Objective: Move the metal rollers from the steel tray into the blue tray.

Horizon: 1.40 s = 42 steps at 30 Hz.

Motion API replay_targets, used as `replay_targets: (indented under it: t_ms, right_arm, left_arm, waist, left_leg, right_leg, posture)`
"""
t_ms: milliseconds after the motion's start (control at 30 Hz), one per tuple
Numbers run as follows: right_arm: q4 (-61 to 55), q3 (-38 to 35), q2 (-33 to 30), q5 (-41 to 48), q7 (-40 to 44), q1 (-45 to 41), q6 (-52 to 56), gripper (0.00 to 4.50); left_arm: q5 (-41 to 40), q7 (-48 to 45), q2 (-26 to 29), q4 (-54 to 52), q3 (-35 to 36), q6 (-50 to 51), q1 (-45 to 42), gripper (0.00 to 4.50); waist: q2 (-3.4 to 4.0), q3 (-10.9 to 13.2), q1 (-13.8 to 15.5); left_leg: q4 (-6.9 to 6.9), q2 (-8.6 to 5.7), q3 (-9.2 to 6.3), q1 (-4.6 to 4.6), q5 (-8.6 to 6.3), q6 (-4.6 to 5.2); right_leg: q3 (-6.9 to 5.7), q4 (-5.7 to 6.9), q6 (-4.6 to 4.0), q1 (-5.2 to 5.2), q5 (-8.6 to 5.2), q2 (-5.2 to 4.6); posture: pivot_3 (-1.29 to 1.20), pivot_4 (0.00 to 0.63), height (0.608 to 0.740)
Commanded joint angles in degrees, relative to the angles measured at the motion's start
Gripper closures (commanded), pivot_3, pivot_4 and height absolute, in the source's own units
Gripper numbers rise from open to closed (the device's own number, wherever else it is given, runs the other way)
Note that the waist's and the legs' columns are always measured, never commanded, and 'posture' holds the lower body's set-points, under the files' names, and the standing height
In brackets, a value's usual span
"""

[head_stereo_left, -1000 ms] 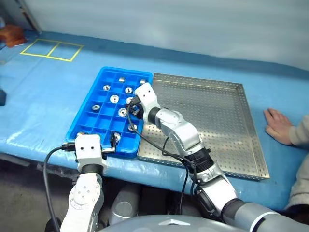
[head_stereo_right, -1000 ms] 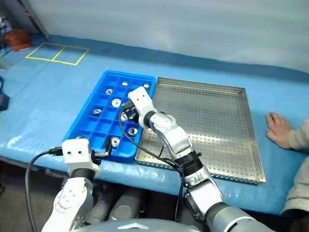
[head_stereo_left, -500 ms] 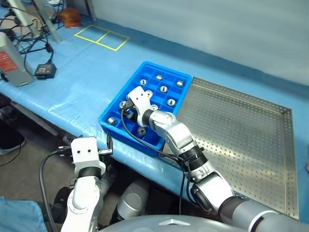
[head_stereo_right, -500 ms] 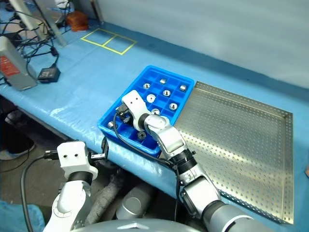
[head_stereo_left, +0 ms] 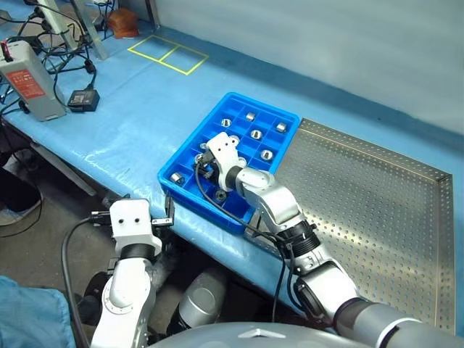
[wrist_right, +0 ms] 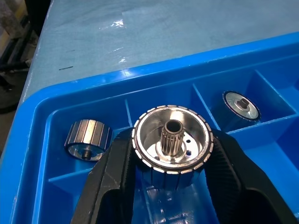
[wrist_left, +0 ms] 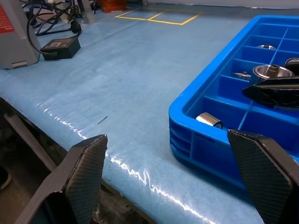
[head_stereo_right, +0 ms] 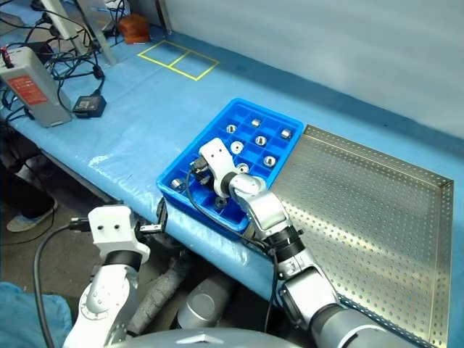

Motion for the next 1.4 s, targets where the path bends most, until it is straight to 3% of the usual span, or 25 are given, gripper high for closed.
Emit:
replay_targets:
  t_ms: [33,167,433,633,800,967,1267,1400]
  right_arm:
    - [-2.52,-0.41,-0.04,-0.42,-0.34,0.09,-0.29,2.80]
    - [-1.73,-0.30,0.16,-0.30,-0.32,0.58,0.05,2.80]
    - [-3.64,-0.88,0.16,-0.67,-1.09,0.97,0.56,0.09]
    - [-12.09,-2.51,-1.87,0.96,-0.40,2.10,3.18,0.04]
    - [-21.09,-5.23,-5.36,1.31,-1.57,5.27,6.30,0.04]
    - [-29.48,-9.36,-8.23,0.98,-4.62,10.21,10.21,0.04]
    - [-40.90,-13.99,-10.47,0.20,-9.92,19.56,14.80,0.04]
    - [-43.87,-14.48,-11.12,0.79,-10.38,22.77,16.04,0.04]
  left_arm:
    - [0.02,-0.45,-0.01,-0.64,-0.43,-0.53,-0.73,0.00]
    - [0.06,-0.66,-0.07,-0.38,-0.46,-0.38,-1.22,0.00]
    - [-0.02,-1.16,-0.02,-0.34,-0.21,-0.10,-1.67,0.00]
    - [-0.87,-3.55,1.73,0.23,0.66,0.67,-4.11,0.00]
    - [-2.42,-7.37,4.70,2.70,2.23,2.22,-9.29,0.00]
    - [-4.83,-12.08,8.25,7.42,3.39,2.79,-16.45,0.00]
    - [-7.64,-19.43,12.81,16.10,2.14,0.42,-26.65,0.00]
    - [-9.04,-22.33,14.02,17.67,1.76,0.91,-28.06,0.00]
  waist:
    - [0.00,0.00,-0.05]
    - [0.00,0.00,-0.14]
    - [0.00,-0.01,-0.31]
    - [0.01,-0.03,-1.11]
    - [0.10,-0.17,-3.74]
    - [0.30,-0.30,-9.88]
    - [0.40,-0.34,-27.26]
    - [0.36,-0.31,-32.40]
  left_leg:
    - [0.00,0.00,0.00,0.00,0.00,0.00]
    - [0.02,0.00,0.00,0.01,0.00,0.00]
    - [0.02,0.00,-0.01,0.02,0.02,-0.03]
    - [0.06,-0.01,-0.05,0.02,0.02,-0.03]
    - [0.19,-0.02,-0.19,0.03,0.02,-0.04]
    - [0.48,-0.03,-0.26,0.01,0.02,-0.03]
    - [0.82,-0.07,-0.60,0.24,0.00,0.09]
    - [0.76,-0.03,-0.61,0.56,0.00,0.10]
  right_leg:
    - [-0.01,0.00,0.00,0.00,0.00,0.00]
    - [-0.01,0.00,0.00,0.02,0.00,-0.01]
    - [-0.03,0.01,0.00,0.03,0.00,0.00]
    - [-0.06,0.01,0.00,0.04,0.00,0.00]
    - [-0.20,0.00,-0.01,0.06,0.00,-0.01]
    - [-0.23,0.03,-0.03,0.41,0.05,0.00]
    - [-0.27,0.02,-0.27,0.95,0.26,0.00]
    - [-0.02,0.26,-0.33,1.00,0.24,0.00]
  posture:
    - [0.55,0.150,0.740]
    - [0.55,0.150,0.740]
    - [0.53,0.150,0.740]
    - [0.42,0.150,0.740]
    - [0.30,0.150,0.740]
    - [0.16,0.150,0.740]
    - [0.03,0.150,0.740]
    - [0.02,0.150,0.740]
